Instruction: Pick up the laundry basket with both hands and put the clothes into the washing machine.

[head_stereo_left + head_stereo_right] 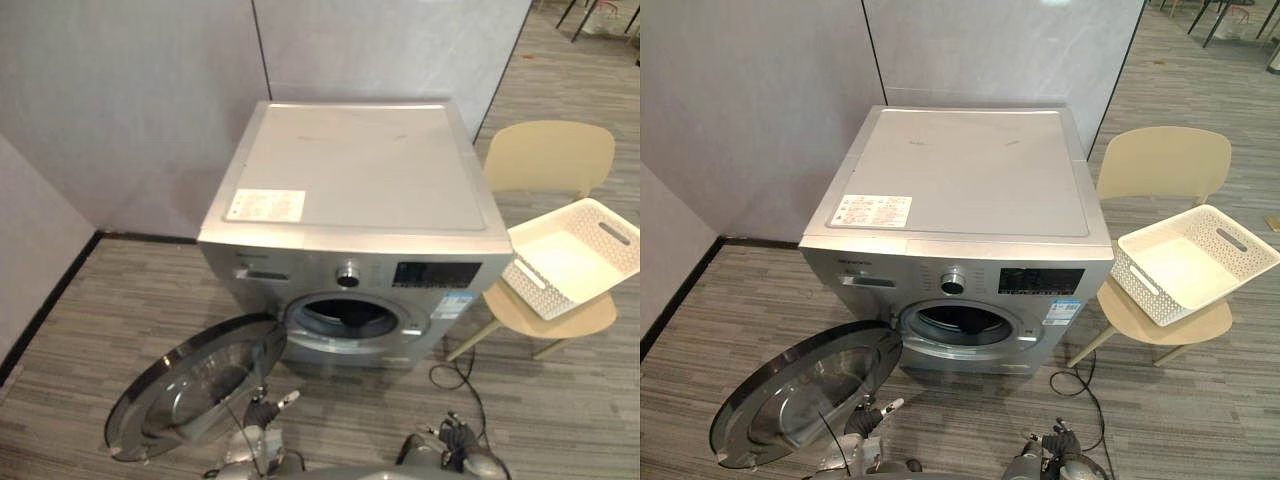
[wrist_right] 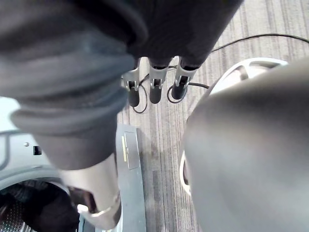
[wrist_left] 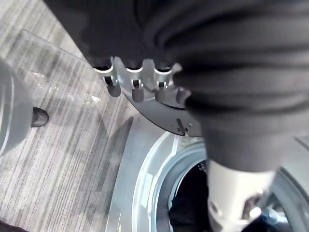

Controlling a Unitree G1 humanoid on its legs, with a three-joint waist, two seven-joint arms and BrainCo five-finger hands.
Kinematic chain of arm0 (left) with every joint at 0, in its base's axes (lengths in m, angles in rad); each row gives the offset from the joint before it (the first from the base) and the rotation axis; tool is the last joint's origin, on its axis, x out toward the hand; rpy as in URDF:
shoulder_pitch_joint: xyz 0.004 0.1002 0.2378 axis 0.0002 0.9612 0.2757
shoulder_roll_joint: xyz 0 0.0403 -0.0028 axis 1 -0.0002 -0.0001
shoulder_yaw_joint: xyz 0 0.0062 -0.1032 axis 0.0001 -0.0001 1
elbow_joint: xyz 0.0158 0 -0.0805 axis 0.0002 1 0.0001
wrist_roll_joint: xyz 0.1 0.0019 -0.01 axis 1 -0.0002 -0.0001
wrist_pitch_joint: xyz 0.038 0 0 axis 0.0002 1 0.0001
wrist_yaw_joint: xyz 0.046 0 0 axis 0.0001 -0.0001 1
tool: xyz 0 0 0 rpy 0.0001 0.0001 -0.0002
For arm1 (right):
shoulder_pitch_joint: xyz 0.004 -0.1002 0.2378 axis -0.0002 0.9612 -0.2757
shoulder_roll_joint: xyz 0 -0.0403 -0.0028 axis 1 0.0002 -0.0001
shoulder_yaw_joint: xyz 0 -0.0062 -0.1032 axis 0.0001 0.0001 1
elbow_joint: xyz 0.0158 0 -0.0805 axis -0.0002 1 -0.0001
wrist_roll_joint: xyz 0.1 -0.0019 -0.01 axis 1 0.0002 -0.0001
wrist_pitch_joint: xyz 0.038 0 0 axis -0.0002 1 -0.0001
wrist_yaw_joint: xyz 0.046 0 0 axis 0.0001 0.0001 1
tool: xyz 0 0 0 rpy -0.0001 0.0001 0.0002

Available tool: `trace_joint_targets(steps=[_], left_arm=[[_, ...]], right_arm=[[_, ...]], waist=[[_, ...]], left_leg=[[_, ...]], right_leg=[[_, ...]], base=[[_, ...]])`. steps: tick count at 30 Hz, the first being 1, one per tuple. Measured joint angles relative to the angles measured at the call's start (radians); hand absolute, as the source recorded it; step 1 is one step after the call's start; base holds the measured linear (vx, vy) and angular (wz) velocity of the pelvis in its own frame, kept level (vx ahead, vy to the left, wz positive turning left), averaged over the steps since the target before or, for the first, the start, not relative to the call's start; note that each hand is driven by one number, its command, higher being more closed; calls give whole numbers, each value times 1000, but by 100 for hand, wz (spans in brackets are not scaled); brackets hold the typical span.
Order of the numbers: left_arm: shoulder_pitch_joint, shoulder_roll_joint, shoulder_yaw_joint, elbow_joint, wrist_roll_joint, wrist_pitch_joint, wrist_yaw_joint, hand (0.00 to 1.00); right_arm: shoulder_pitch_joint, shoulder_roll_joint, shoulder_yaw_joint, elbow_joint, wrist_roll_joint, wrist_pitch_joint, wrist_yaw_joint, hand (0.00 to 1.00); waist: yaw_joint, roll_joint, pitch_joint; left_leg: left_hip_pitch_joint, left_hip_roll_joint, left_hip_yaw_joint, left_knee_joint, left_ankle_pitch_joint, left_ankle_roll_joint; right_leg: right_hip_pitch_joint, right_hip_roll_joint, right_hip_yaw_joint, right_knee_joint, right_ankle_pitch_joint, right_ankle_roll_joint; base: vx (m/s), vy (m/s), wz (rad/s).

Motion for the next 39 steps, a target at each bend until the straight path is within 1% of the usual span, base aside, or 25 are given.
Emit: trace_joint_targets(steps=[4, 5, 6, 7, 8, 9, 10, 11, 13, 14, 16, 19, 21, 22, 24, 27, 28, 29, 31, 34, 35, 36, 37, 38, 39], left_arm=[[26, 6, -8, -8, 13, 4, -24, 0], [35, 12, -8, -8, 27, 6, -26, 0], [39, 13, -8, -10, 31, 14, -27, 0], [46, 10, -1, -12, 41, 14, -27, 0], [48, 18, 0, -12, 46, 16, -25, 0], [53, 33, 0, -12, 49, 20, -25, 0], [53, 46, 2, -12, 51, 22, -23, 0], [54, 47, 3, -12, 51, 22, -23, 0], [53, 53, 21, -12, 51, 22, -21, 0], [49, 44, 35, -14, 51, 22, -21, 0], [53, 20, 34, -18, 51, 24, -21, 0], [56, -1, 34, -93, 44, 24, -13, 0], [63, -9, 31, -141, 22, 17, 0, 0], [64, -11, 28, -159, 18, 17, 1, 0], [75, -13, -14, -226, 3, 12, -1, 0], [98, -17, -38, -301, 4, 12, -4, 0], [108, -19, -37, -334, 3, 12, -4, 0], [133, -19, -25, -377, 3, 12, -5, 0], [158, -24, 13, -421, 0, 12, -2, 0], [179, -55, 145, -549, -26, -2, 43, 0], [180, -59, 173, -577, -27, -3, 56, 0], [179, -62, 223, -638, -29, -8, 92, 0], [128, -12, 397, -795, 17, -27, 229, 0], [122, 4, 407, -799, 56, -29, 258, 0], [118, 6, 408, -799, 67, -29, 263, 0]], right_arm=[[-13, -2, 2, 5, -50, 9, 1, 0], [-19, -5, 7, 7, -58, 17, 2, 0], [-30, -12, 9, 15, -59, 23, 3, 0], [-50, -13, 9, 16, -59, 25, 8, 0], [-54, -12, 12, 18, -62, 25, 10, 0], [-53, -8, 18, 38, -74, 23, 13, 0], [-47, -8, 20, 53, -84, 25, 19, 0], [-47, -8, 20, 57, -86, 25, 19, 0], [-45, -9, 18, 82, -96, 26, 21, 0], [-39, -11, 15, 89, -98, 26, 21, 0], [-43, -25, 22, 95, -101, 28, 21, 0], [-56, -45, 118, 115, -138, 32, 19, 0], [-69, -49, 161, 118, -161, 31, 17, 0], [-73, -48, 168, 120, -169, 30, 17, 0], [-96, -51, 161, 131, -197, 27, 15, 0], [-116, -65, 105, 164, -206, 27, 0, 0], [-117, -69, 85, 162, -206, 28, -2, 0], [-119, -83, 76, 155, -210, 28, -4, 0], [-121, -96, 77, 152, -213, 28, -8, 0], [-102, -107, 97, 146, -213, 26, -22, 0], [-96, -106, 98, 145, -213, 26, -22, 0], [-86, -108, 99, 144, -212, 26, -22, 0], [-20, -68, 95, 142, -192, 25, -19, 0], [-3, -74, 94, 142, -175, 25, -20, 0], [1, -77, 94, 142, -172, 25, -20, 0]], waist=[[2, 0, 7], [3, -2, 14], [7, 39, 19], [3, 27, 22], [-1, 34, 25], [0, 22, 26], [7, 5, 27], [9, 2, 27], [24, -29, 18], [31, -24, 14], [51, 8, 2], [84, 23, -7], [104, 21, -6], [109, 22, -4], [109, 45, 23], [108, 56, 36], [111, 54, 41], [109, 68, 48], [108, 66, 50], [106, 66, 51], [104, 68, 51], [103, 79, 49], [52, 19, 32], [48, 27, 23], [47, 24, 18]], left_leg=[[-9, -37, 35, 19, -15, 42], [-11, -39, 46, 36, -24, 57], [-1, -23, 68, 26, -25, 81], [6, -7, 93, 13, -8, 109], [13, -6, 98, 8, -3, 115], [27, -6, 110, -3, 3, 115], [35, -6, 112, -9, 18, 115], [36, -8, 112, -10, 20, 113], [36, -23, 104, -35, 39, 96], [35, -26, 83, -74, 58, 82], [33, -14, 52, -134, 107, 80], [31, -2, 33, -205, 170, 66], [26, -1, 13, -252, 212, 58], [28, -1, 4, -263, 223, 59], [34, -8, -19, -283, 260, 56], [32, -41, 67, -298, 352, 90], [35, -40, 97, -295, 340, 100], [31, -27, 152, -220, 287, 121], [34, -8, 157, -145, 248, 116], [32, 52, 27, -19, 171, 38], [33, 56, -6, -17, 155, 24], [36, 51, -40, -36, 105, 36], [94, -52, -34, -235, 119, 42], [113, -64, -26, -277, 158, 51], [119, -66, -23, -284, 164, 55]], right_leg=[[9, 1, 55, -69, 26, 9], [10, 6, 70, -79, 10, -15], [6, 16, 74, -57, -30, -44], [-19, 16, 95, 79, -37, -44], [-23, 19, 107, 159, -56, -41], [-14, 22, 126, 253, -93, -39], [34, 44, 135, 317, -192, -13], [42, 47, 139, 320, -204, -4], [84, 74, 181, 243, -243, 32], [115, 111, 185, 143, -233, 40], [154, 159, 179, -2, -182, 24], [183, 200, 148, -122, -127, 9], [202, 226, 122, -208, -83, -2], [202, 231, 111, -216, -81, -3], [233, 226, 44, -215, -85, -5], [275, 194, -42, -211, -94, -10], [284, 187, -66, -207, -95, -14], [299, 175, -87, -191, -100, -19], [307, 152, -86, -178, -101, -17], [295, 124, -64, -163, -85, 11], [289, 125, -57, -163, -83, 16], [288, 132, -40, -170, -76, 33], [278, 87, 36, -241, -59, 42], [279, 84, 63, -250, -57, 39], [280, 83, 70, -253, -56, 38]], base=[[-210, 158, -19], [-175, 140, -37], [-179, 139, -42], [-122, 93, -30], [-92, 20, -14], [-52, -41, 1], [-42, -72, 2], [-35, -103, 8], [-20, -92, 5], [-1, -104, 3], [19, -83, 3], [14, -57, 18], [48, -90, 29], [44, -70, 55], [4, -36, 75], [-64, 15, 87], [-101, 77, 64], [-77, 82, 41], [-24, 98, 14], [-56, 263, -10], [-84, 355, -27], [-58, 505, 25], [8, 483, 38], [41, 307, 52], [97, 60, 11]])
